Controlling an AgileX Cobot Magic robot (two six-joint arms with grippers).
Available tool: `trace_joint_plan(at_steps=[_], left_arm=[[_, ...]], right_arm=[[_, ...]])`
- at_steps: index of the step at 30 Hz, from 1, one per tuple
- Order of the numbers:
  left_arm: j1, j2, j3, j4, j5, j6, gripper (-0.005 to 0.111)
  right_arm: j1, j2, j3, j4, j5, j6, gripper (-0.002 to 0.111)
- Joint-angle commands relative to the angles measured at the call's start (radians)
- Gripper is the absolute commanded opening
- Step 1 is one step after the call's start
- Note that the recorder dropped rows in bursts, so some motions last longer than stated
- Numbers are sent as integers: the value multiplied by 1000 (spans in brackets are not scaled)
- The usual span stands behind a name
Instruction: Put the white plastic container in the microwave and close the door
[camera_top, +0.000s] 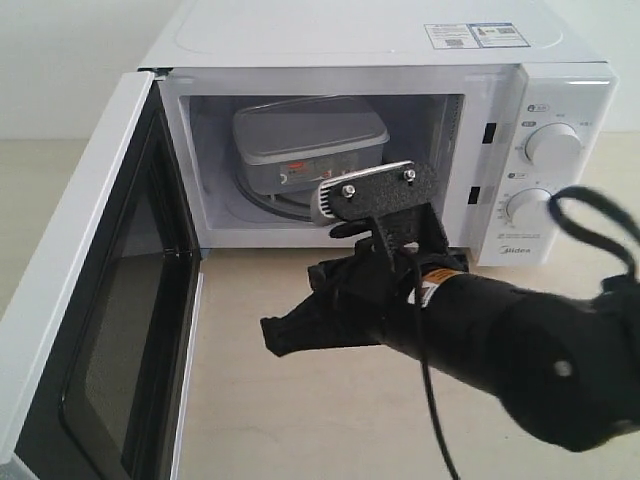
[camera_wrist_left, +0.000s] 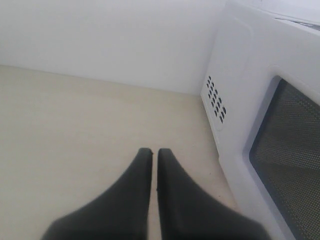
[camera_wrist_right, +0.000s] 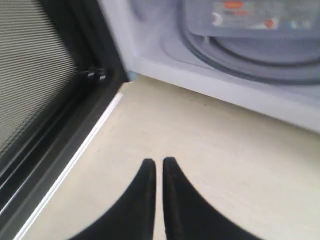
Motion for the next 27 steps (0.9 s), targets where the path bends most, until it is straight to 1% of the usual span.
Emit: trace_joint_plan(at_steps=[1, 2, 3, 4, 5, 6, 8, 9, 10, 11, 12, 14, 17, 20, 23, 27], left_arm=[[1, -3, 4, 5, -5, -8, 4], [1, -3, 4, 5, -5, -8, 4], [1, -3, 4, 5, -5, -8, 4], [1, -3, 4, 5, -5, -8, 4], [1, -3, 4, 5, -5, -8, 4], [1, -3, 4, 5, -5, -8, 4], [1, -3, 4, 5, -5, -8, 4], [1, -3, 4, 5, -5, -8, 4], [1, -3, 4, 5, -5, -8, 4], [1, -3, 4, 5, -5, -8, 4], [1, -3, 4, 5, -5, -8, 4], [1, -3, 4, 5, -5, -8, 4], [1, -3, 4, 5, -5, -8, 4], [1, -3, 4, 5, -3, -8, 4], [1, -3, 4, 5, -3, -8, 4], [1, -3, 4, 5, -3, -8, 4]], right_arm=[[-12, -270, 126, 25, 79, -244, 1], [-30, -331, 166, 36, 81, -231, 1], [-88, -438, 247, 48, 96, -179, 1], [-130, -496, 288, 48, 97, -140, 1], [-224, -614, 361, 48, 97, -67, 1], [-273, -674, 386, 48, 99, -54, 1], [-449, -886, 498, 43, 99, -51, 1], [-507, -957, 527, 35, 99, -53, 1], [-596, -1062, 576, 35, 99, -59, 1], [-644, -1118, 607, 35, 99, -59, 1], [-722, -1215, 612, 35, 99, -59, 1], [-829, -1351, 612, 38, 190, -128, 1], [-899, -1448, 612, 38, 254, -128, 1], [-946, -1518, 612, 38, 358, -123, 1], [-975, -1526, 612, 38, 464, -119, 1], [-975, -1526, 612, 45, 524, -56, 1]])
